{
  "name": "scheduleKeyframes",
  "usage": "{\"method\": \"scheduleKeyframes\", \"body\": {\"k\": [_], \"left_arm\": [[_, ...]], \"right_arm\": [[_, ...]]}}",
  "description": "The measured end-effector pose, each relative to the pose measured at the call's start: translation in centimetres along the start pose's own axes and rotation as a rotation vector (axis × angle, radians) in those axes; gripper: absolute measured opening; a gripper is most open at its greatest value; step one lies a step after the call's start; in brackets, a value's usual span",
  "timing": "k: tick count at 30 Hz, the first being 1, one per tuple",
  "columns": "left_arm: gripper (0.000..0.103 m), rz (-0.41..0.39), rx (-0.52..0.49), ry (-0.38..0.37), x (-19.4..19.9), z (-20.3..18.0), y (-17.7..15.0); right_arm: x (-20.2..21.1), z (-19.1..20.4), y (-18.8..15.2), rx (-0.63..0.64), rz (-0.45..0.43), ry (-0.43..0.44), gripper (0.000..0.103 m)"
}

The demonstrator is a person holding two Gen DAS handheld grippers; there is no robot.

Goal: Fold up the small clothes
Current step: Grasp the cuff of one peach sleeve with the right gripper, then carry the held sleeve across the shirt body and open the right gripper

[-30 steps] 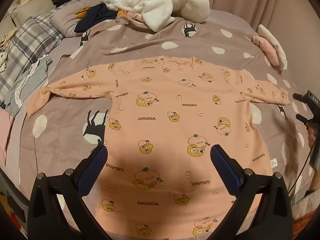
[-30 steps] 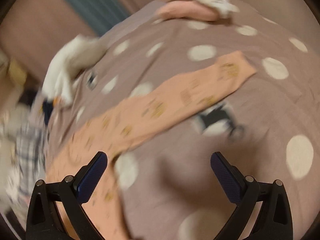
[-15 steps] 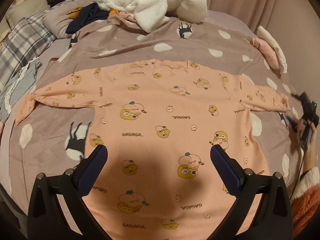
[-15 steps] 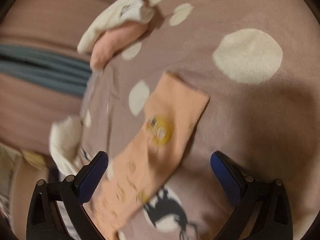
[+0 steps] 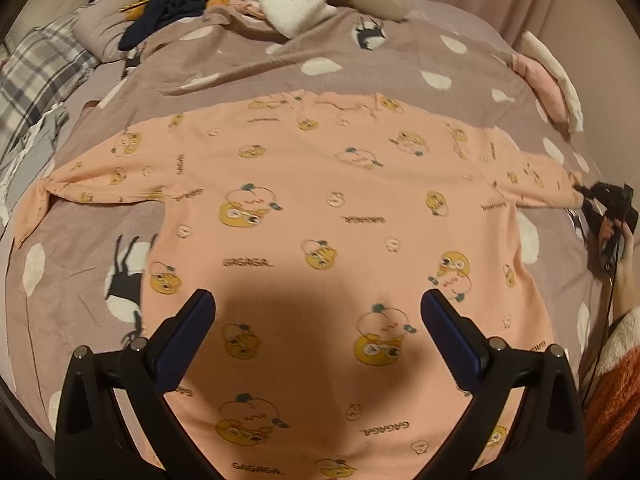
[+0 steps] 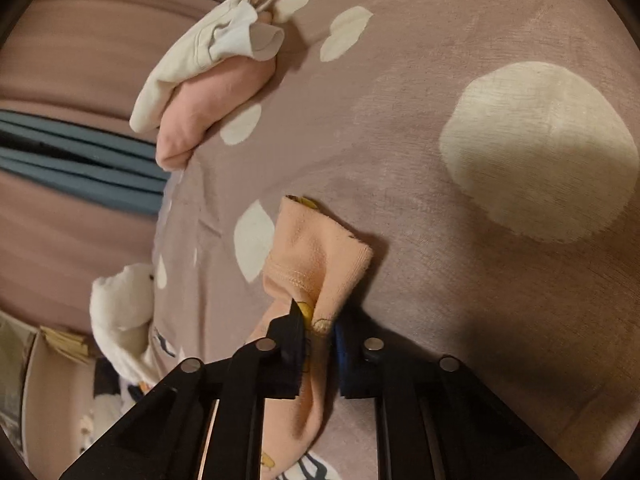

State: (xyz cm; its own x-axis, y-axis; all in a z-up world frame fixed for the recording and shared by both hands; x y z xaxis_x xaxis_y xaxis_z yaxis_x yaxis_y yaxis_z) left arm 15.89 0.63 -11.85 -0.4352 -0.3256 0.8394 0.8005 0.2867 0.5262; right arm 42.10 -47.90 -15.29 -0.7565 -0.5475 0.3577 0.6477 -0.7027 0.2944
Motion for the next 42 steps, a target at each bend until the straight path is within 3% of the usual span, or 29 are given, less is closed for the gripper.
{"method": "scheduleKeyframes", "body": {"k": [3,8,13,17,19,23,29,34,42], "left_arm": [[0.103,-0.005,0.012,0.029,0.2,0.8,0.1],[0.103,-0.021,0.028,-0.009,1.4,1.2,0.3],[0.103,-0.044,0.062,-0.011,2.9,2.5,0.4],[0.103,0.0,0.101,-0.009,3.4,4.3,-0.3],[0.103,-0.009,0.13,-0.03,4.0,5.1,-0.4],[0.103,-0.043,0.117,-0.004,5.0,6.7,-0.6],[0.103,-0.016,0.156,-0.057,5.4,10.0,-1.6],[0.103,-0.046,0.21,0.0,6.4,13.6,-1.9],[0.103,-0.04,0.293,-0.006,6.7,17.9,-2.6]], "right_arm": [[0.1,0.9,-0.2,0.085,-0.009,-0.072,0.011],[0.1,3.0,-0.9,0.151,0.012,-0.089,0.01],[1.5,6.9,-1.2,0.199,0.006,-0.046,0.01],[1.9,10.2,-2.5,0.213,0.019,0.026,0.01],[1.3,12.3,-4.0,0.245,0.037,0.052,0.01],[-0.6,15.7,-7.3,0.288,0.084,0.076,0.01],[-4.4,19.6,-13.9,0.359,0.186,0.087,0.01],[-8.0,21.6,-19.1,0.381,0.268,0.086,0.01],[-13.0,24.6,-28.2,0.417,0.402,0.109,0.01]]}}
Point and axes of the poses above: each gripper's, at about its wrist camera, not at the fingertips, and x roughly against the way its jaws point, z to its left, y to its top, the point moved 7 cm from there along -x, roughly the way its jaws point, and after that the axes turned 15 degrees about y, right-handed, at the moved point
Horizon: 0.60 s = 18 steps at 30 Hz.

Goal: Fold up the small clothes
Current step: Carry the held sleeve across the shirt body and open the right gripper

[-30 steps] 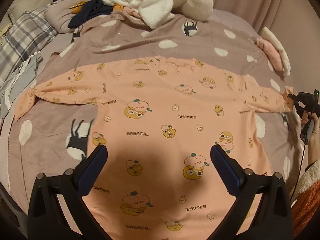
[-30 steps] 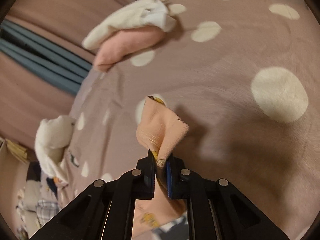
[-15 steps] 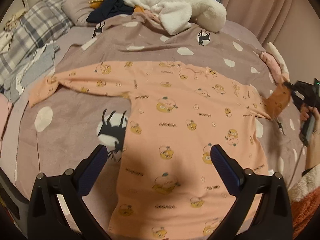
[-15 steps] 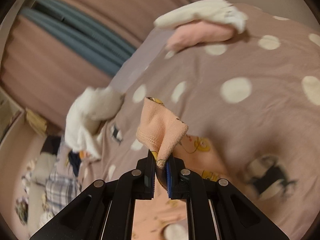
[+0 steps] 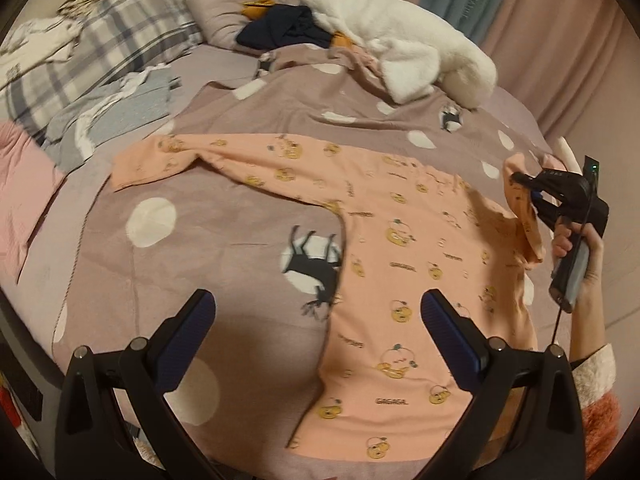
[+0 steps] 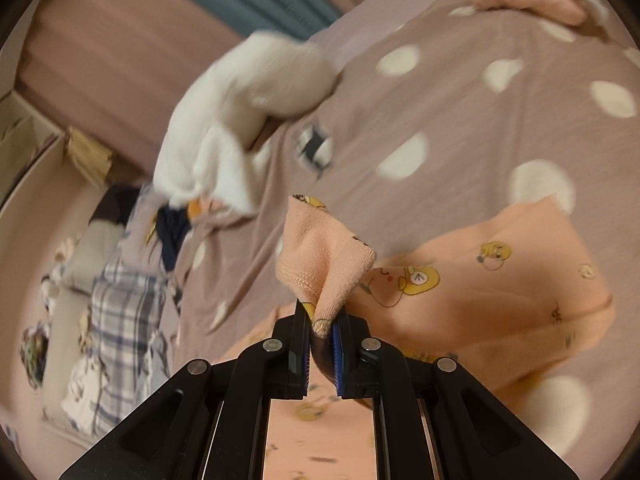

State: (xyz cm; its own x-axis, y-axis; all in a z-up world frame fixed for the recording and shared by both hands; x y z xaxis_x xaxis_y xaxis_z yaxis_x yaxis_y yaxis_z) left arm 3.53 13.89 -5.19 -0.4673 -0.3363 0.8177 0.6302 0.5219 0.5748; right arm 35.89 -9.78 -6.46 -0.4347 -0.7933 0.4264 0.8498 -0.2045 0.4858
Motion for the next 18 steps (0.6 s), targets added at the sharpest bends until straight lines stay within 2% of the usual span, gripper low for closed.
{"method": "scheduleKeyframes", "body": {"k": [4,9,12,18], "left_arm": [[0.103,0.0,0.027,0.018,-0.1,1.8,0.2],[0.103,0.027,0.082,0.004,-0.6,3.2,0.3],[0.103,0.039,0.092,-0.013,-0.7,3.3,0.3],[0.103,0.046,0.098,0.011,-1.0,3.6,0.3]], "right_arm": [[-3.8,2.4,-2.3,0.017,0.067,0.031,0.01],[-8.0,4.6,-5.8,0.065,0.16,0.019,0.01],[-10.1,5.4,-7.9,0.102,0.207,-0.011,0.01],[-12.5,5.1,-10.9,0.148,0.307,-0.085,0.011]]}}
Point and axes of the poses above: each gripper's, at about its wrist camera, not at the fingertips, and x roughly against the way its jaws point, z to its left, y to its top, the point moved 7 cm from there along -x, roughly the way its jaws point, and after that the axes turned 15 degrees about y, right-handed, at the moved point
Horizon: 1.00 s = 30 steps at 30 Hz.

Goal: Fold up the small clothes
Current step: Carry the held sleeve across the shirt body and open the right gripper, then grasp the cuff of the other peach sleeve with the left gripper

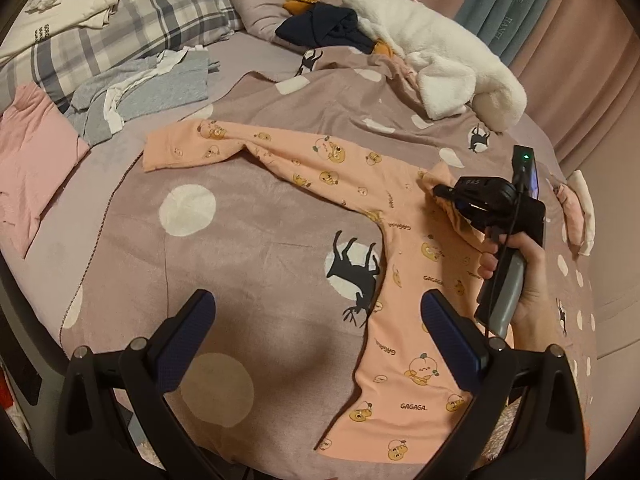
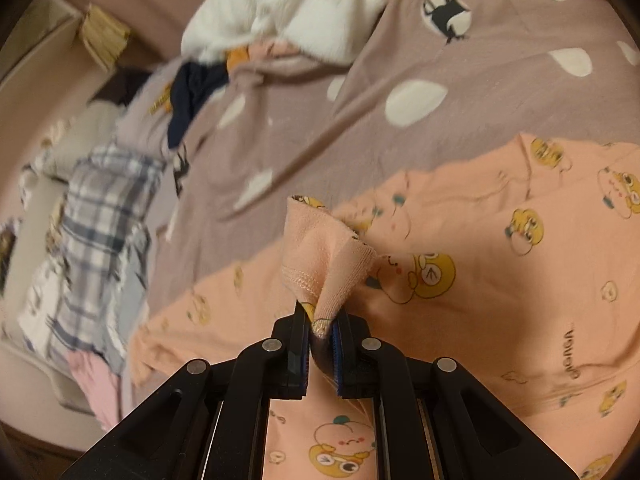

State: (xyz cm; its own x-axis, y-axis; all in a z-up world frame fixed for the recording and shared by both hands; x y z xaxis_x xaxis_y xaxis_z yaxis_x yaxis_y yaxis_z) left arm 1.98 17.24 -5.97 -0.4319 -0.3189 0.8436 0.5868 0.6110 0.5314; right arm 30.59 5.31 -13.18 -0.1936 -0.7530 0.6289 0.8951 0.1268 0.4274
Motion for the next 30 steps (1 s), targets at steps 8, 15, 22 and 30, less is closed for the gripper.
{"method": "scheduleKeyframes", "body": {"k": [8,15,22,30], "left_arm": [[0.103,0.007,0.009,0.001,-0.2,0.0,0.1],[0.103,0.006,0.004,-0.003,-0.3,-0.5,0.1],[0.103,-0.069,0.037,0.05,-0.8,0.7,1.5],[0.103,-0.215,0.176,0.107,-4.2,2.7,5.1]], "right_arm": [[-0.6,1.2,-0.8,-0.015,0.063,0.085,0.047],[-1.5,4.9,-2.4,0.029,0.153,0.219,0.064],[1.4,5.6,-4.2,0.071,0.168,0.259,0.064],[12.0,0.2,-6.2,0.125,-0.025,0.064,0.068]]}}
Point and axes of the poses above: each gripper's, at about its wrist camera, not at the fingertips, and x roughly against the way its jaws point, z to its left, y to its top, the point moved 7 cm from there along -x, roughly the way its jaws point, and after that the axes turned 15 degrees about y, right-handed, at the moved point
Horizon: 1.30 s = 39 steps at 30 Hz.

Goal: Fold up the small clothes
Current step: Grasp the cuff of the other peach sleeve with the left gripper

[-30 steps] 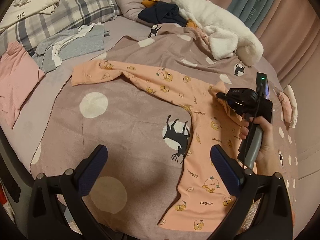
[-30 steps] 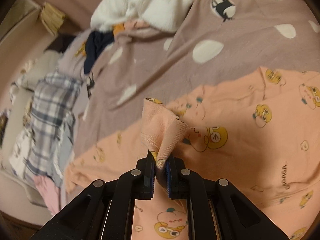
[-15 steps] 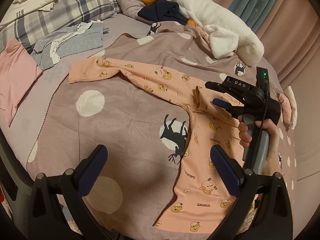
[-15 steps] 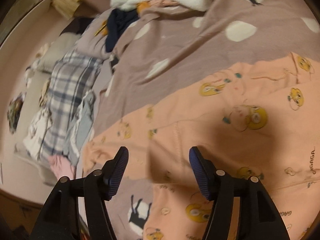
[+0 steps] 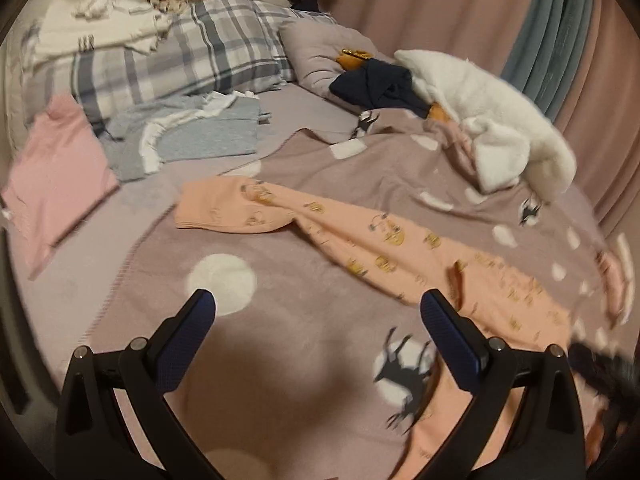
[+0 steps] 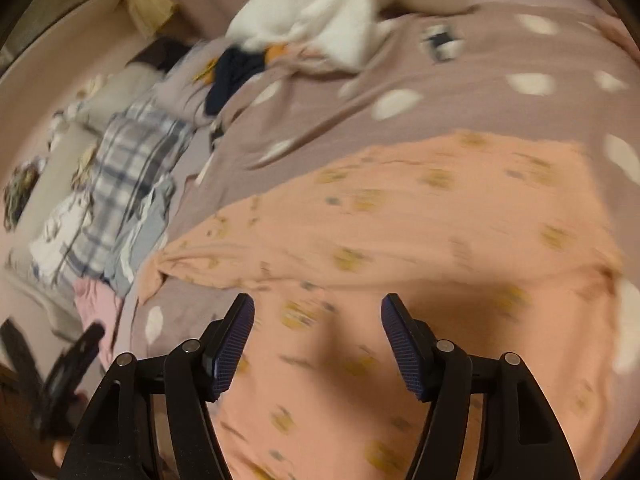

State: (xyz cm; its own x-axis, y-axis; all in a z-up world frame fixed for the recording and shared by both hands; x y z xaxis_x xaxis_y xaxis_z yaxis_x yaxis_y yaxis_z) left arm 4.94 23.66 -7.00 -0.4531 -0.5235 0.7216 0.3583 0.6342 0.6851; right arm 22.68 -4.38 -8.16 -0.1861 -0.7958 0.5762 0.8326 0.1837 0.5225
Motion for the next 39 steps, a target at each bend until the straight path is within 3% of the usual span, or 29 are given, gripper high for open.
{"method": "scheduleKeyframes", "body": {"k": [3,7,12,14,17,19,24,30,33,35,36,38,39], "left_arm": [[0.103,0.011,0.026,-0.042,-1.3,-0.3,0.5],[0.103,0.026,0.051,-0.039,-3.5,-0.7,0.9],[0.103,0.046,0.071,-0.056,-6.9,-0.8,1.2],[0.103,0.09,0.127,-0.086,-8.8,-0.5,1.1],[0.103,0.201,0.226,-0.164,-11.2,-0.1,0.9],[0.102,0.23,0.256,-0.178,-12.5,0.2,0.9],[0.102,0.216,0.336,-0.225,-13.5,0.9,1.9],[0.102,0.235,0.396,-0.3,-15.2,1.2,3.4],[0.102,0.25,0.493,-0.346,-15.6,2.2,4.0],[0.102,0.267,0.566,-0.39,-15.7,3.0,4.3],[0.1,0.269,0.601,-0.408,-15.8,3.4,4.5],[0.088,0.261,0.668,-0.386,-16.1,4.6,4.8],[0.073,0.267,0.689,-0.357,-16.5,5.1,4.8]], "right_arm": [[3.8,-1.4,-0.9,0.008,-0.05,-0.064,0.071],[7.8,-2.5,-2.5,0.059,-0.088,-0.217,0.072],[11.2,-4.2,-5.0,0.117,-0.102,-0.361,0.074],[12.1,-4.6,-5.2,0.155,-0.088,-0.402,0.074],[14.0,-5.0,-5.0,0.184,-0.123,-0.424,0.074],[15.0,-5.6,-4.8,0.173,-0.15,-0.436,0.074],[15.8,-8.0,-4.4,0.069,-0.184,-0.449,0.074],[14.0,-9.7,-4.4,0.015,-0.144,-0.45,0.074],[13.0,-10.3,-4.2,-0.026,-0.134,-0.426,0.074],[13.1,-10.5,-3.6,-0.068,-0.198,-0.415,0.074],[13.0,-10.5,-3.3,-0.079,-0.248,-0.396,0.074],[12.1,-10.4,-3.4,-0.093,-0.223,-0.381,0.074],[11.6,-9.9,-3.3,-0.072,-0.195,-0.371,0.074]]}}
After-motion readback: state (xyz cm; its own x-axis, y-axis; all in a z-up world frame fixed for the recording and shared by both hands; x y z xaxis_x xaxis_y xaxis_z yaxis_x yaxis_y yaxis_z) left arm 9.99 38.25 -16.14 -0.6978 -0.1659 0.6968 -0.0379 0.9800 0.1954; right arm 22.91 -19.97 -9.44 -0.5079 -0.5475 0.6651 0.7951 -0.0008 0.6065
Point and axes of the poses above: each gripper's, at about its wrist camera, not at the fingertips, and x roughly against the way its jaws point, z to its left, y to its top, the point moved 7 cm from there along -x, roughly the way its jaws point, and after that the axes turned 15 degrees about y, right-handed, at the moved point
